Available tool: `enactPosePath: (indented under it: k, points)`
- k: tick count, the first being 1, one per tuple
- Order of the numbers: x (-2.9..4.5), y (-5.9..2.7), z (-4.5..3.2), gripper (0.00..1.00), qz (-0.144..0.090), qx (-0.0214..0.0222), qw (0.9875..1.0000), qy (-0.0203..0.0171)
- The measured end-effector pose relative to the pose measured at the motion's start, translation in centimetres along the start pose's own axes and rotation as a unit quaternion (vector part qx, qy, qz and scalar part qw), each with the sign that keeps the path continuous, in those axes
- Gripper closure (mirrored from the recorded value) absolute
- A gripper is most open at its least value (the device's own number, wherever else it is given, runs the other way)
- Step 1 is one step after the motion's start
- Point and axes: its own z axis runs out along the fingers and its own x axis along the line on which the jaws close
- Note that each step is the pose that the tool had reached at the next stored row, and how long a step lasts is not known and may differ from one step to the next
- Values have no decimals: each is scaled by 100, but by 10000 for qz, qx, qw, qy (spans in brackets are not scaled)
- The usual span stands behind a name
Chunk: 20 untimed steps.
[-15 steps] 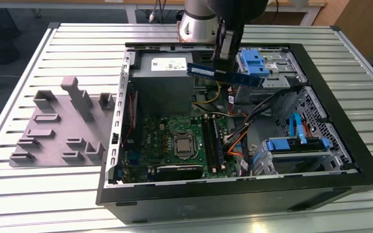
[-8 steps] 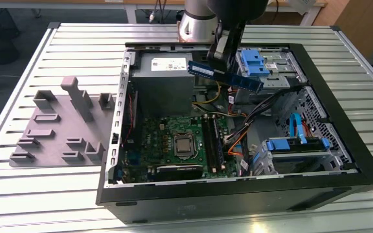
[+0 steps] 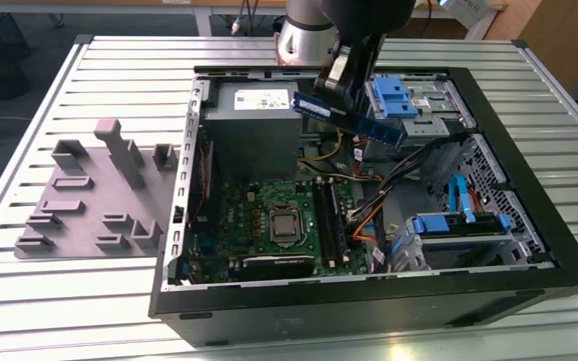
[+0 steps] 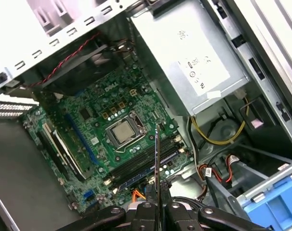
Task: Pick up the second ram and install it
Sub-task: 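Insert the second ram into the second slot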
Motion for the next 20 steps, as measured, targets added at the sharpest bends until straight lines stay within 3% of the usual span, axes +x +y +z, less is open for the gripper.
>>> enactPosePath:
  k: [6, 12, 20]
  points:
    - [0, 0, 6, 86, 425, -1, 9991, 3]
    - [0, 0, 12, 86, 811, -3, 9967, 5]
    - [0, 0, 12, 86, 852, -3, 9964, 4]
